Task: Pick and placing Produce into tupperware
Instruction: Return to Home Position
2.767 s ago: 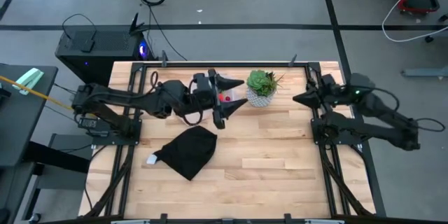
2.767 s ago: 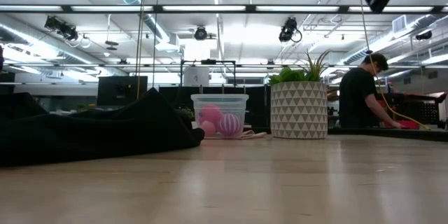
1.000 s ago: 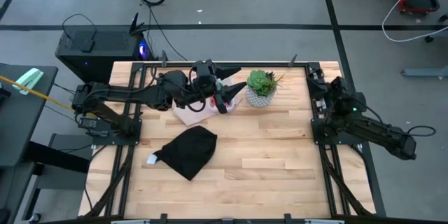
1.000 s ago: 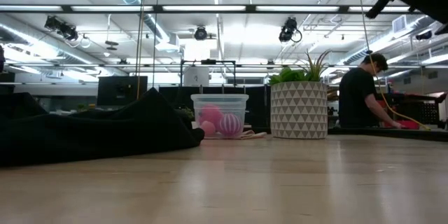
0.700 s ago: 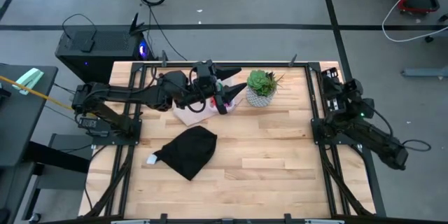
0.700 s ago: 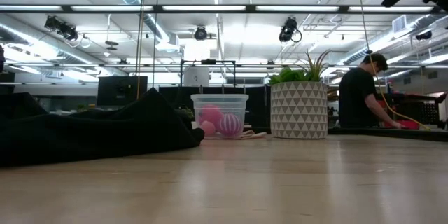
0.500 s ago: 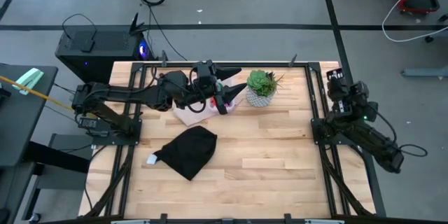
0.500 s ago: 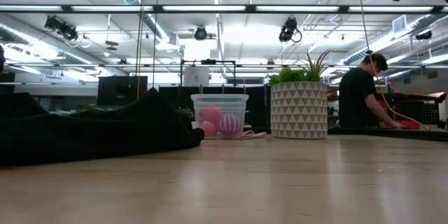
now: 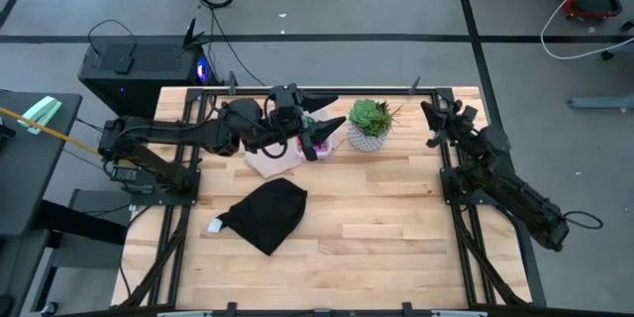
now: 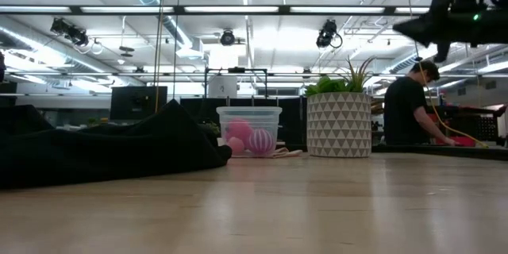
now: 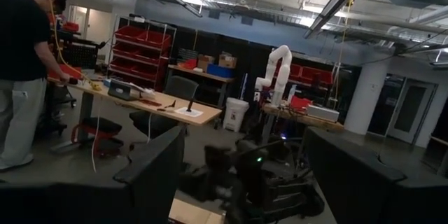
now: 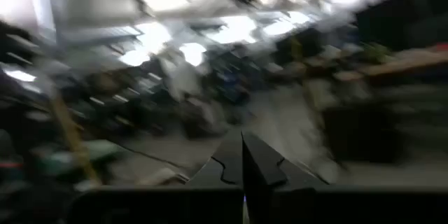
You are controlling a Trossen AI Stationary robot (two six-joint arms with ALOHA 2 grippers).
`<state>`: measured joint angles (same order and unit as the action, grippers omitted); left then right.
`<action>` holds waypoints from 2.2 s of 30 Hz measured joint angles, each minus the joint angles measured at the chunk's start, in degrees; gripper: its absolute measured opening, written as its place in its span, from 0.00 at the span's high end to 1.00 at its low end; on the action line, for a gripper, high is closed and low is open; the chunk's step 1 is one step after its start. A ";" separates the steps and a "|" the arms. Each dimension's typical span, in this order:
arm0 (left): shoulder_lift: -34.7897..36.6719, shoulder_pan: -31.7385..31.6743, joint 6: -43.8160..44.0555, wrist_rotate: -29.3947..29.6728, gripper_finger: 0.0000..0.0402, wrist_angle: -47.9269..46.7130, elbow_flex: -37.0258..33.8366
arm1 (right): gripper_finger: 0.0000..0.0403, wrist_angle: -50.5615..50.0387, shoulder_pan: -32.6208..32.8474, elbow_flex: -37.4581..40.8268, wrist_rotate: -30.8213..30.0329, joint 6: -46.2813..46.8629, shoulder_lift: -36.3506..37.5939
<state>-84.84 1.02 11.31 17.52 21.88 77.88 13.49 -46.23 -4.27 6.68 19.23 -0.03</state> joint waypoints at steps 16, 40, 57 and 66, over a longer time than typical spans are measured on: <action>0.22 -1.52 1.26 0.01 0.25 -1.80 0.01 | 1.00 -6.48 -0.12 3.85 -1.72 -0.16 0.04; 0.22 -2.89 1.44 0.02 0.25 -2.07 0.01 | 1.00 -6.34 49.12 3.82 -5.41 4.72 0.02; 0.22 -3.48 -0.50 0.00 0.25 -2.25 0.01 | 1.00 -11.46 53.56 3.80 -12.40 -11.49 -6.07; 0.22 -3.47 -0.57 -1.56 0.25 -2.31 0.01 | 0.99 -11.29 52.68 3.80 -12.69 -8.54 -5.97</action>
<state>-84.62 -2.45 10.74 15.96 19.58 77.89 2.20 6.45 -0.47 -6.01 10.68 -6.00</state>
